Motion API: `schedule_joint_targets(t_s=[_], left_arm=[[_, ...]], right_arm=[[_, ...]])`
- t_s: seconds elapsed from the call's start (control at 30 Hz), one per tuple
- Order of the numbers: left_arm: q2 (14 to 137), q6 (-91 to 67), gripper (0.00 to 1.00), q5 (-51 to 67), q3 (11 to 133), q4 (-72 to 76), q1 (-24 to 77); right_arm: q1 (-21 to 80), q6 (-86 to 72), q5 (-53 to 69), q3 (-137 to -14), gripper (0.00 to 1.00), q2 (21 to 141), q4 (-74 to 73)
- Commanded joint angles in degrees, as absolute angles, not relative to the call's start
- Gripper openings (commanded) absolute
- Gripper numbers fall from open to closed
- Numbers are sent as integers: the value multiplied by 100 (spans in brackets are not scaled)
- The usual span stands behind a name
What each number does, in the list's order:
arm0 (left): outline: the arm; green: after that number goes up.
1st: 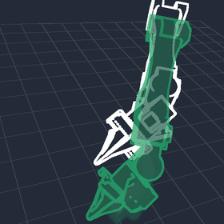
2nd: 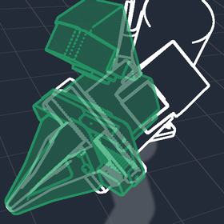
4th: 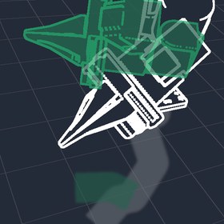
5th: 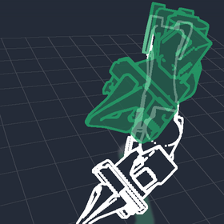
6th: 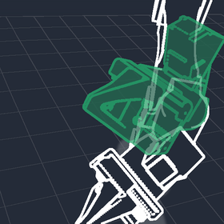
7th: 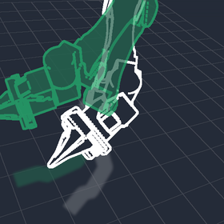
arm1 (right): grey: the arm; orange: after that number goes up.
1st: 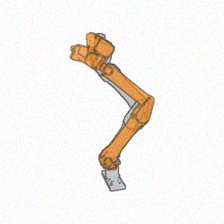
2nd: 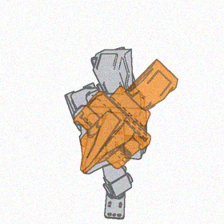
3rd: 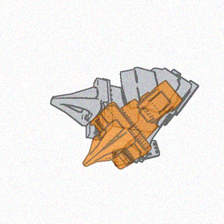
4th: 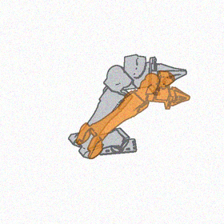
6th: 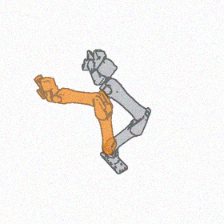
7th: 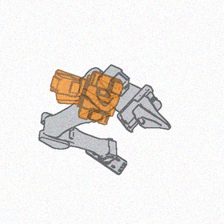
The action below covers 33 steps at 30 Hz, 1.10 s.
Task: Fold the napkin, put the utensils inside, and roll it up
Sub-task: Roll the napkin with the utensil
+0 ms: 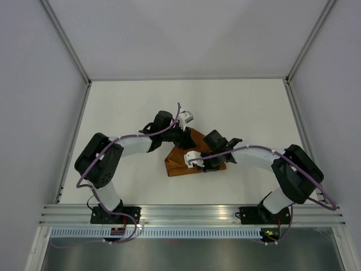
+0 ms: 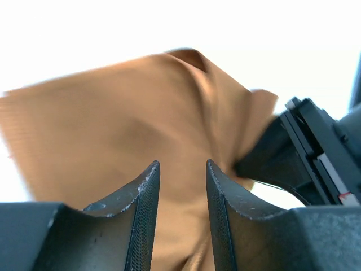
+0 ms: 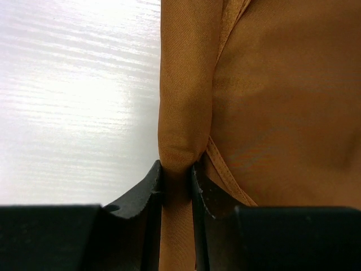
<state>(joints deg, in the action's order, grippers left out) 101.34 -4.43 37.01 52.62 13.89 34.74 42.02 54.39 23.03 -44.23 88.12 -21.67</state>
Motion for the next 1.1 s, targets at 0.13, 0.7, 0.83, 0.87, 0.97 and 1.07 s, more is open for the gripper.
schedule_joint_targets(t_s=[0.13,0.7,0.83,0.87,0.97,1.07], left_arm=[[8686,-896,43,1602,4545,2257,2883],[6240,306,45,-182,2672,3621,3743],[6450,940,48,-193,2461,3814,4350],[6521,1080,48,-89,2444,3797,4438],[6942,1396,49,-27,2583,3578,4911],[7530,1590,49,236,2864,3261,5245]], right_arm=[[3508,6046,3286,-5701,0,10192,-4647],[2707,6486,3797,-9104,1,13446,-7321],[2689,6434,3762,-9255,1,13588,-7304],[2681,6416,3762,-9281,1,13614,-7304],[2672,6390,3744,-9351,0,13684,-7312],[2663,6363,3727,-9387,1,13746,-7304]])
